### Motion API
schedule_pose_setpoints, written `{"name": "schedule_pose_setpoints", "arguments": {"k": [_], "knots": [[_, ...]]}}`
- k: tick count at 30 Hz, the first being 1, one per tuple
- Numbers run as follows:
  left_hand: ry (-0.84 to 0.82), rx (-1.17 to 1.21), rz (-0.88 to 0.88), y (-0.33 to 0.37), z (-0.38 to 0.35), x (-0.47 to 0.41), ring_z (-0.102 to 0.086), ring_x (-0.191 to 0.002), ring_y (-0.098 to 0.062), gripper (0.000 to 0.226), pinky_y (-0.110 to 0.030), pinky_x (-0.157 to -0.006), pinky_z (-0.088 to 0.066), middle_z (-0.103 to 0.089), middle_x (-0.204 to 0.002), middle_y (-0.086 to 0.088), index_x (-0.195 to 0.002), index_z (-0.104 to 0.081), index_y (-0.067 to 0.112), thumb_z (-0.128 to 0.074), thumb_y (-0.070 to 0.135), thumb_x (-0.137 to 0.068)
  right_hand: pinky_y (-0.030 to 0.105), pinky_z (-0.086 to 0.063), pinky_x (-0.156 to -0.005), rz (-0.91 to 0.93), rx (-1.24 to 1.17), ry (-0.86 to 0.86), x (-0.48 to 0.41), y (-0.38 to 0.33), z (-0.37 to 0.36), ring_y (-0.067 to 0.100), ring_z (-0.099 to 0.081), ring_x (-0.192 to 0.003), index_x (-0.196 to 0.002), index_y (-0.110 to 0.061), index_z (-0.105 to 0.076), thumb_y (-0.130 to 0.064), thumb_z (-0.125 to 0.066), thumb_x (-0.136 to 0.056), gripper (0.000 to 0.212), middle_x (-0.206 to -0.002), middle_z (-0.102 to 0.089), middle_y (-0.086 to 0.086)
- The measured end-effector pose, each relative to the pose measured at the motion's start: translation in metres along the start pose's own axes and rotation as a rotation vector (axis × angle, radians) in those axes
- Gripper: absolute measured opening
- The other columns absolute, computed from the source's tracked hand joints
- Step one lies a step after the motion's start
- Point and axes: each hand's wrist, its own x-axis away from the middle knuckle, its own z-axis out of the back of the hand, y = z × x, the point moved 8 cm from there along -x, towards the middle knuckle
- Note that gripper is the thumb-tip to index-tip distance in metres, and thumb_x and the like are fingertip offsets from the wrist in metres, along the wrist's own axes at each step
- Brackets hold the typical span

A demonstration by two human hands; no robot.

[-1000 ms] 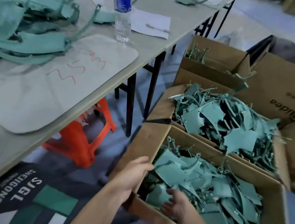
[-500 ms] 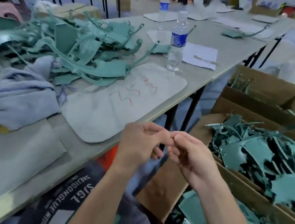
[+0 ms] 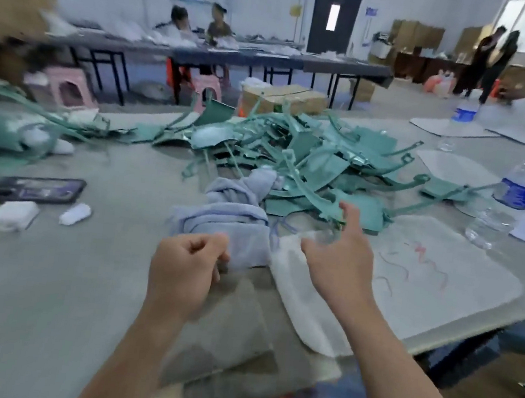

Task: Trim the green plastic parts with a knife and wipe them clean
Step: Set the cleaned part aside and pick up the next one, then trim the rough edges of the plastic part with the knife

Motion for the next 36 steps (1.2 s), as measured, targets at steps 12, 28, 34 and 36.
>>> {"name": "schedule_pose_setpoints", "arguments": {"k": [12,28,34,36], "knots": [[0.108,-0.037,0.042,-0.043,0.083,-0.056,-0.05,-0.042,-0.012,0.03,-0.027,-0.05,-0.042,-0.062,-0.048,-0.005,-0.059,-0.072,0.021,-0.061,0.043,-0.077,0.032,-0.032,-0.053,0.24,-0.625,-0.074,-0.081,-0.115,-0.042,0.018,-0.041,-0.048,-0.074,-0.023,-0.068,-0.026,-0.05,-0.099,0.03,-0.05,-0.047,-0.006],[-0.167,0.899,0.279,-0.02,0.058,-0.075,-0.063,-0.124,-0.025,0.058,-0.043,-0.102,-0.049,-0.065,-0.136,-0.011,-0.139,-0.055,0.014,-0.045,0.047,-0.093,0.031,-0.043,-0.07,-0.44,-1.735,-0.603,-0.034,-0.176,-0.172,0.019,-0.047,-0.052,-0.076,-0.011,-0.058,-0.014,-0.056,-0.086,0.011,-0.053,-0.043,0.001],[0.43,1.158,0.311,-0.054,0.124,-0.099,-0.076,-0.077,-0.015,0.022,-0.029,-0.062,-0.061,-0.078,-0.089,-0.01,-0.12,-0.061,0.007,-0.045,0.009,-0.105,0.031,-0.056,-0.078,-0.425,-1.004,-1.054,0.037,-0.145,-0.232,0.02,-0.072,-0.091,-0.117,-0.009,-0.069,-0.013,-0.067,-0.092,0.025,-0.104,-0.075,0.009],[0.472,1.196,0.33,-0.065,0.144,-0.104,-0.075,-0.069,-0.014,0.019,-0.027,-0.059,-0.061,-0.077,-0.084,-0.01,-0.112,-0.062,0.005,-0.045,0.011,-0.105,0.031,-0.053,-0.086,-0.131,-0.742,-1.064,0.03,-0.149,-0.22,0.015,-0.068,-0.098,-0.124,-0.022,-0.068,-0.014,-0.075,-0.082,0.043,-0.112,-0.071,-0.001]]}}
